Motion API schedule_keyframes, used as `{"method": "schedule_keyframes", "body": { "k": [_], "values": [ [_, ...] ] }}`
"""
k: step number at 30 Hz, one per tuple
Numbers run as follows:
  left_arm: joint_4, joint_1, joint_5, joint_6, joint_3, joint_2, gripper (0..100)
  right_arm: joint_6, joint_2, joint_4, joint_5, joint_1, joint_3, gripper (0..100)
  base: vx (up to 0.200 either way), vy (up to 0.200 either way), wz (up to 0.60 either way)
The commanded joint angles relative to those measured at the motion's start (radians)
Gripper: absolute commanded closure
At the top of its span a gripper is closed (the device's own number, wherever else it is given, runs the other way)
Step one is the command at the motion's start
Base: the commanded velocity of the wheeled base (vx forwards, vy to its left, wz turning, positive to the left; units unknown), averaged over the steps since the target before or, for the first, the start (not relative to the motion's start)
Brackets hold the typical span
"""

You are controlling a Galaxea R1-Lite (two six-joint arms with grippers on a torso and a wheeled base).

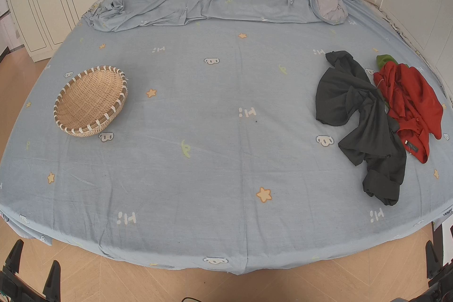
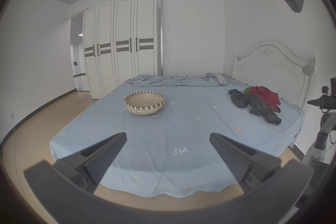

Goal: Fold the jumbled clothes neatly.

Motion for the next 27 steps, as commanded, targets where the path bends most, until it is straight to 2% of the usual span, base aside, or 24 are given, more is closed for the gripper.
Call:
{"method": "schedule_keyframes", "body": {
  "k": [1,15,22,27],
  "values": [
    [-0.002,0.000,0.000,0.000,0.018,-0.017,0,0.001,-0.015,-0.001,0.000,0.000,0.018,0,0.000,0.000,0.00],
    [0.001,0.000,0.000,-0.001,0.018,-0.017,0,0.003,-0.015,-0.001,0.000,0.000,0.018,0,0.000,0.000,0.00],
    [0.004,0.000,0.028,-0.009,0.018,-0.017,0,-0.002,-0.015,-0.001,0.000,0.000,0.018,0,0.000,0.000,0.00],
    [0.004,0.000,0.025,-0.001,0.018,-0.017,0,0.001,-0.015,-0.001,-0.002,0.002,0.018,0,0.200,0.000,0.00]
  ]
}}
